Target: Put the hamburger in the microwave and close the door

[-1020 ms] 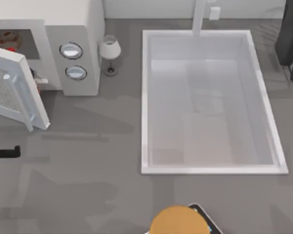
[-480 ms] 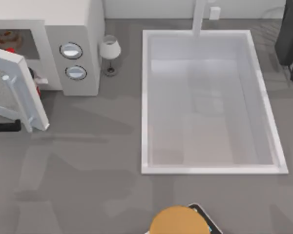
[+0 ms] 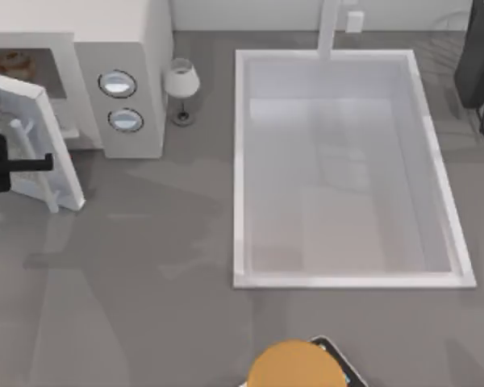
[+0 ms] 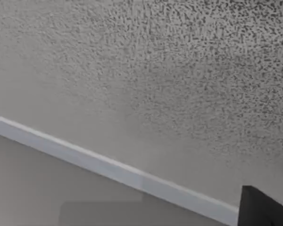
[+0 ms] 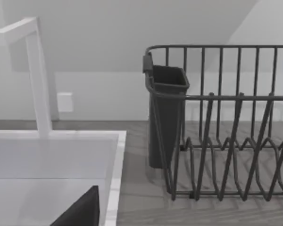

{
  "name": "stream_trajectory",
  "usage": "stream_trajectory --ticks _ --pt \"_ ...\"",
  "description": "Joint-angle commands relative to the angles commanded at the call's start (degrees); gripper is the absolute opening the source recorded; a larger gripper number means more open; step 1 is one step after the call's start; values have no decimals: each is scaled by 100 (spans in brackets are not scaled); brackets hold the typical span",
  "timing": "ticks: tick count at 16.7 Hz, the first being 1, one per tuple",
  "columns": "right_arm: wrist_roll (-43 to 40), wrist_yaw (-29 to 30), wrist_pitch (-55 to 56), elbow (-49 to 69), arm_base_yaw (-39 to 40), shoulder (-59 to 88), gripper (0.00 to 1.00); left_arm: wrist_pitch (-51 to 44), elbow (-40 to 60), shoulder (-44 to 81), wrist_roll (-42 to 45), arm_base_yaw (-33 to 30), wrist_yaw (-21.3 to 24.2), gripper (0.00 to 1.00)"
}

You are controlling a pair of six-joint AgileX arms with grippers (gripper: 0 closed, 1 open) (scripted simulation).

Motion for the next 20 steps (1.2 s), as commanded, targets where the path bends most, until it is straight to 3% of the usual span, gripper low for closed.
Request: stream_trajectory --ticks 9,16,20 --pt "0 0 0 0 0 0 100 -59 85 339 51 -4 -109 0" --pt "0 0 0 0 0 0 100 -161 1878 1998 12 -35 -141 0" --pt "0 0 0 0 0 0 100 -193 2261 2374 10 -58 -148 0"
